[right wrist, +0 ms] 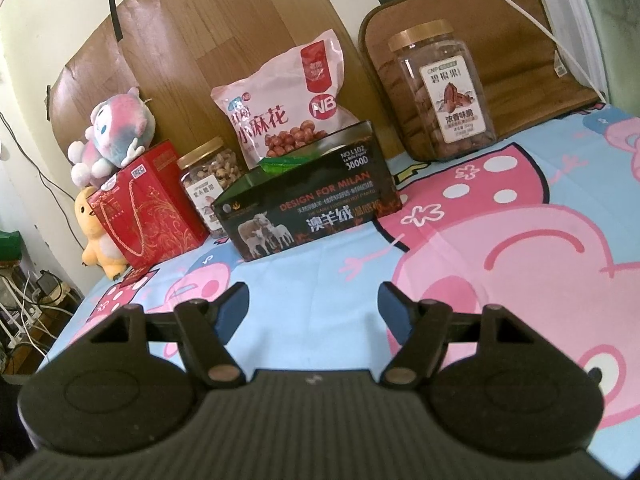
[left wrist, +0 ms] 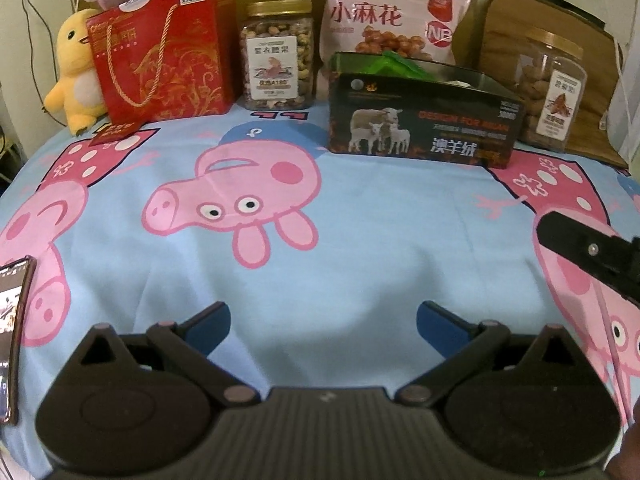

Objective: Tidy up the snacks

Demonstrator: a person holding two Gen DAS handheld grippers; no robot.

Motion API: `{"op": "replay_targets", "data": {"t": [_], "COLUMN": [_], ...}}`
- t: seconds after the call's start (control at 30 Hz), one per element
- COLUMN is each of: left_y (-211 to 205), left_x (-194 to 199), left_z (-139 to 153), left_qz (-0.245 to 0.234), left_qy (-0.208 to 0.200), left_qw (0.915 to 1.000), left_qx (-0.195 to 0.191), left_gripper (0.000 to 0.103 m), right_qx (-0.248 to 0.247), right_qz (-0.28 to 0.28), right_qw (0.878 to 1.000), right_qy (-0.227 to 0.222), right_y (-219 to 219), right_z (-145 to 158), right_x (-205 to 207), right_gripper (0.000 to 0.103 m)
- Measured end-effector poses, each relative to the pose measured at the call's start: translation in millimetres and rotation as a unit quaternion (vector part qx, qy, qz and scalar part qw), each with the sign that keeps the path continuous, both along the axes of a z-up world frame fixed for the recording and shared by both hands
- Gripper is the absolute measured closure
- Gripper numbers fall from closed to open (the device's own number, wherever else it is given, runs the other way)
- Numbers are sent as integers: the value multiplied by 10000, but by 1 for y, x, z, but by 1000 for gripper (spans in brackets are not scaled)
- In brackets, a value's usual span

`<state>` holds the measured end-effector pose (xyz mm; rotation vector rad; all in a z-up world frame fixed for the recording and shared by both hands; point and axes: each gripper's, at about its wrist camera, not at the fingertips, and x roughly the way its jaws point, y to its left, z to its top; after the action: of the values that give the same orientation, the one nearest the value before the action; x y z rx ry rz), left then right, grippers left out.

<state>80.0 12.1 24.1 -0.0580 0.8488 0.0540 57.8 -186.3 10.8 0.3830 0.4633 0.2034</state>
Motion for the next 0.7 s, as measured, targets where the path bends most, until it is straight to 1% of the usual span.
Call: {"op": "replay_targets", "data": {"t": [0.7], "left_y": [4], "left_x": [2], "left_z": [-3], "left_qz": [96], "left_qy": [83], "left_qw": [9999], "left_qx": [24], "left_gripper": [0], "right_qx": [7], "right_qz": [-1], "right_qw": [10000], "right_qy": [15], "right_y": [0], "right_z": [0], "right_x": [1], "right_gripper": [30]}}
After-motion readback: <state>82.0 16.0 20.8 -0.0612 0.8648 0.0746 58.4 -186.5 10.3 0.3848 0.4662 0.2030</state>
